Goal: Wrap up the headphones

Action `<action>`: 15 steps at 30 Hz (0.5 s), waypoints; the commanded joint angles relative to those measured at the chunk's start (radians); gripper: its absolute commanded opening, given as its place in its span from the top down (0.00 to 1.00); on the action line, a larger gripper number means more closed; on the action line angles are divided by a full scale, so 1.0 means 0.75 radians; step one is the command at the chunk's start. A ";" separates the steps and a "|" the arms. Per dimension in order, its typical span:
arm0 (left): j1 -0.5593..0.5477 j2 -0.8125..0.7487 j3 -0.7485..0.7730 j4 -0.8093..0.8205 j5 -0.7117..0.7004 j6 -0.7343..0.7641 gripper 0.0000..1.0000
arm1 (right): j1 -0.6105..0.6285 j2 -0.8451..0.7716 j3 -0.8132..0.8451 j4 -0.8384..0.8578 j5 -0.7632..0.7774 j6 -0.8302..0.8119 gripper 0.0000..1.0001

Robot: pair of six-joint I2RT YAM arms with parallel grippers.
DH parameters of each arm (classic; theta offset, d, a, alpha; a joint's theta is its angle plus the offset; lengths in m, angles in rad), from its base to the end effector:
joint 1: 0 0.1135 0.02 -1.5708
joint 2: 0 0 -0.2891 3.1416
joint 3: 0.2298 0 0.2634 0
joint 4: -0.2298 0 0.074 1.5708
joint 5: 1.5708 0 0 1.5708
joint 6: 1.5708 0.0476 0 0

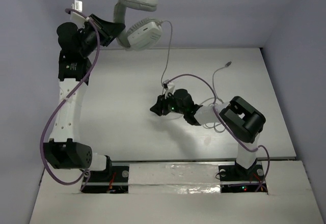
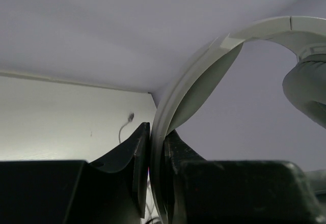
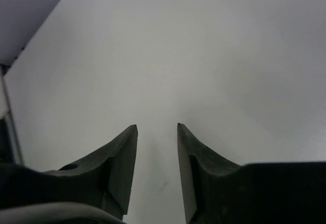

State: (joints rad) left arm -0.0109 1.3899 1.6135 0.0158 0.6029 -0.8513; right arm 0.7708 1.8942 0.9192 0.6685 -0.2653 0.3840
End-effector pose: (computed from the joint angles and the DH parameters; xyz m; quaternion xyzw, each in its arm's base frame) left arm 0.3144 -0.0304 0.5401 -0.0274 0.6337 -0.4804 0.6057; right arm 0.2925 0.3014 0.1728 -0.2304 0.7697 0.4091 0.4325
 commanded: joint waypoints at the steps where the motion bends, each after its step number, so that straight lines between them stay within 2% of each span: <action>1: 0.047 -0.047 -0.047 0.232 -0.208 -0.225 1.00 | 0.060 -0.049 -0.049 0.170 0.018 0.140 0.59; 3: 0.082 -0.031 -0.099 0.241 -0.316 -0.239 1.00 | 0.113 -0.065 -0.062 0.164 0.026 0.197 0.59; 4: 0.082 -0.023 -0.118 0.243 -0.356 -0.254 1.00 | 0.134 -0.077 -0.062 0.109 0.069 0.220 0.63; 6: 0.096 -0.013 -0.187 0.245 -0.500 -0.254 1.00 | 0.209 -0.081 -0.025 0.019 0.082 0.235 0.63; 10: 0.096 -0.002 -0.325 0.304 -0.640 -0.250 1.00 | 0.357 -0.104 0.016 -0.175 0.041 0.224 0.61; 12: 0.082 0.008 -0.349 0.251 -0.746 -0.134 1.00 | 0.396 -0.171 -0.016 -0.206 0.006 0.222 0.63; 13: 0.082 0.004 -0.364 0.241 -0.785 -0.082 1.00 | 0.422 -0.212 -0.033 -0.235 -0.012 0.218 0.70; 15: 0.051 -0.008 -0.406 0.204 -0.958 0.073 1.00 | 0.441 -0.359 -0.045 -0.381 0.006 0.188 0.77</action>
State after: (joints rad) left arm 0.0498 1.4231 1.3193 0.0914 0.0853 -0.8997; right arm 1.0801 1.7786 0.8867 0.4896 -0.2447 0.5392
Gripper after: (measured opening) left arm 0.102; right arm 0.248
